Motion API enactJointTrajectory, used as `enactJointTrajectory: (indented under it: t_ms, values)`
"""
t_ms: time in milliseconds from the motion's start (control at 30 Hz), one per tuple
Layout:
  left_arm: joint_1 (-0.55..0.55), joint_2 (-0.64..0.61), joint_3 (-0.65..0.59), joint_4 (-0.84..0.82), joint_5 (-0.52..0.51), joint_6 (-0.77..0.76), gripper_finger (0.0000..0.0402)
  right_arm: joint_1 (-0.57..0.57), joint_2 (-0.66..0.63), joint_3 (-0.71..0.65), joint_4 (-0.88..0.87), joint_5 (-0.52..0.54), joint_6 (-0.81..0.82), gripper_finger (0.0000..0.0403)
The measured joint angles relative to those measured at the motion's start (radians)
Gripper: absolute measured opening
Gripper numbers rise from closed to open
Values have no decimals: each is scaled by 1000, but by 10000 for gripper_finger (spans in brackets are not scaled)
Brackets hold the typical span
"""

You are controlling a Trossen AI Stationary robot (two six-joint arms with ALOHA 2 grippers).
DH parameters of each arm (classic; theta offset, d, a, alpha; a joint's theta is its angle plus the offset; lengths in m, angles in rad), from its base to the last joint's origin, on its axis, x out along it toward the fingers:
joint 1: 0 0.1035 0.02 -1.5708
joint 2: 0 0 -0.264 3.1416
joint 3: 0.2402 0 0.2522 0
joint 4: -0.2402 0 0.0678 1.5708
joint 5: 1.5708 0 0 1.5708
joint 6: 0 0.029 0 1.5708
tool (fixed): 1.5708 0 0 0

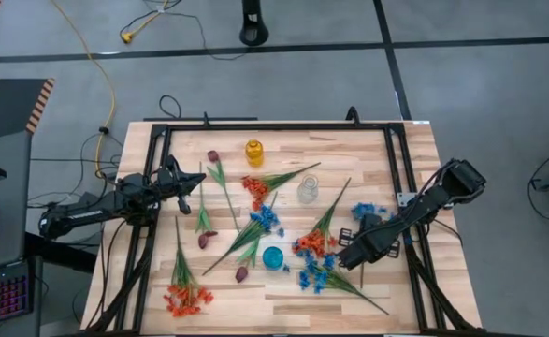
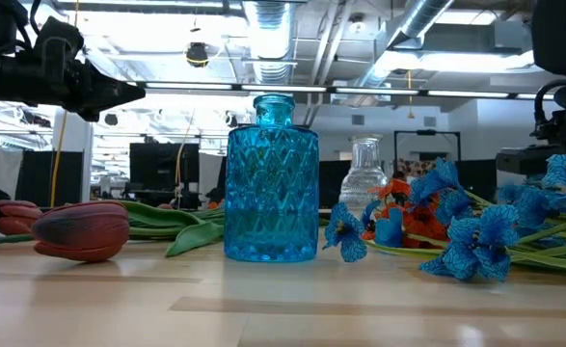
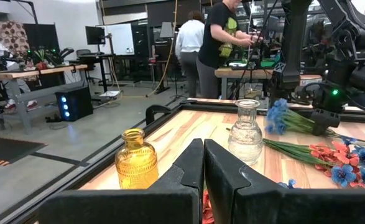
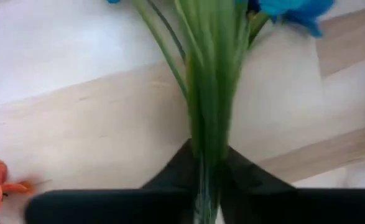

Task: Sort flowers into vase by color
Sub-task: Put the right blue flowers into the transparent vase

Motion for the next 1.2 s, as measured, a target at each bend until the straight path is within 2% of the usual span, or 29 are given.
enactJointTrajectory:
  t_ms: [67, 267, 467, 600, 733, 900, 1000, 1067, 1133, 1200]
  values:
    - [0, 0, 0, 0, 0, 0, 0, 0, 0, 0, -12, 3, -3, 27]
    - [0, 0, 0, 0, 0, 0, 0, 0, -18, -1, -29, 37, -13, 39]
    - [0, 0, 0, 0, 0, 0, 0, 0, -137, -1, -62, 191, -44, 39]
    - [0, 0, 0, 0, 0, 0, 0, 0, -255, -1, -91, 362, -108, 30]
    - [0, 0, 0, 0, 0, 0, 0, 0, -379, -1, -92, 561, -207, 38]
    - [0, 0, 0, 0, 0, 0, 0, 0, -498, 0, -83, 912, -371, 38]
    - [0, 0, 0, 0, 0, 0, 0, -11, -549, 0, -27, 1141, -537, 33]
    - [0, 0, 0, 0, 0, 0, 0, -27, -574, 0, 46, 1253, -679, 33]
    - [0, 0, 0, 0, 0, 0, 0, -52, -589, 1, 132, 1323, -837, 34]
    - [0, 0, 0, 0, 0, 0, 0, -81, -597, 1, 227, 1346, -999, 35]
